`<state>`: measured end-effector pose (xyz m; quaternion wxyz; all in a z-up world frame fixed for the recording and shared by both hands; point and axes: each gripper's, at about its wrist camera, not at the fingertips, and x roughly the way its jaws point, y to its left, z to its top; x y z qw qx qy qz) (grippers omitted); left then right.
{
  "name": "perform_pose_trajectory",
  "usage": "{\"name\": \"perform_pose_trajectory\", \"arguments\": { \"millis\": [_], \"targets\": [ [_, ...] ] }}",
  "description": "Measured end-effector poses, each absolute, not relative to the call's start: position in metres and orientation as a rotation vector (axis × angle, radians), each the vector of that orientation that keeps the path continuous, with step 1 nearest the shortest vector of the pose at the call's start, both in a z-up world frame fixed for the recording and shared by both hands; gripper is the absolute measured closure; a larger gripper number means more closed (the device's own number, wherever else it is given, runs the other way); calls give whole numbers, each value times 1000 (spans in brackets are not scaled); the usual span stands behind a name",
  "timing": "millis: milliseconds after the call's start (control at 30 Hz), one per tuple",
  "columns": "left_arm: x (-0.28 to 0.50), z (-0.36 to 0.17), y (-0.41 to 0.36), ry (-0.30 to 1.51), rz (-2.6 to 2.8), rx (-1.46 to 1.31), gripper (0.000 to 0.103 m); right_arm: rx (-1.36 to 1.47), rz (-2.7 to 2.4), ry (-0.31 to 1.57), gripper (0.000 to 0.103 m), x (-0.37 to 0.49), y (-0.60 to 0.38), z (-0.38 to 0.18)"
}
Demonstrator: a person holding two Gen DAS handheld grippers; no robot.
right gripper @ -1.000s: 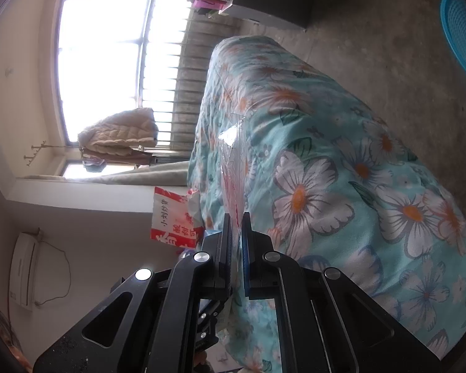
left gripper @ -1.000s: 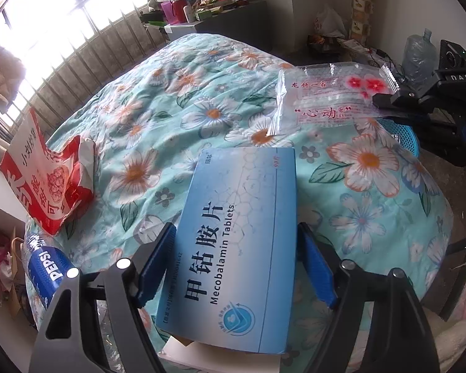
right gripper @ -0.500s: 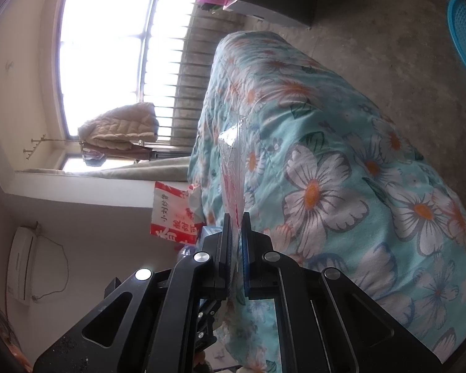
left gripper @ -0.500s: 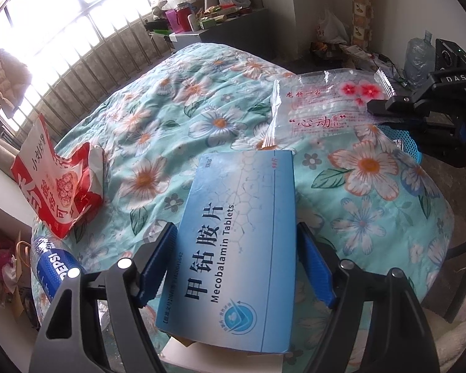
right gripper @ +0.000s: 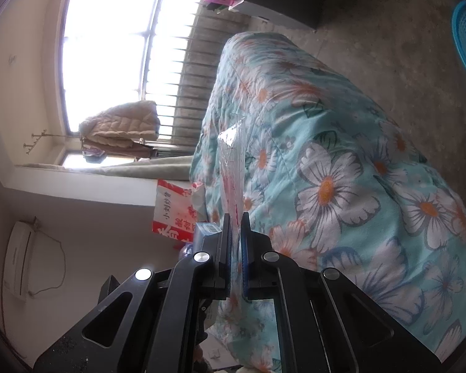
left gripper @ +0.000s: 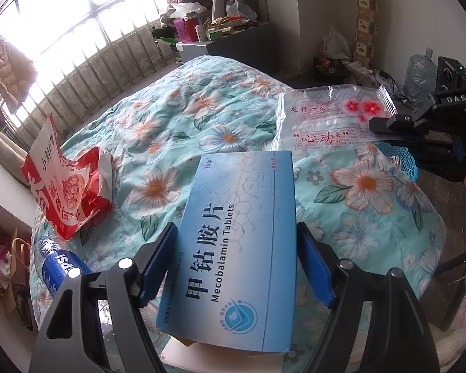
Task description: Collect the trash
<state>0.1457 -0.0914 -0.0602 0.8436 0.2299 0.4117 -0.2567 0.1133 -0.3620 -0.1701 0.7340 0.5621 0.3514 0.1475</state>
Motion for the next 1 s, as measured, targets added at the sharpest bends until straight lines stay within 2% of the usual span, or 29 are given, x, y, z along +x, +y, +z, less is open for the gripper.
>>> {"name": "perform_pose_trajectory", "arguments": {
  "millis": [1000],
  "targets": [
    [147, -22, -107, 782, -559, 444, 29, 1276, 317, 684, 99, 94, -388, -167]
  ]
}}
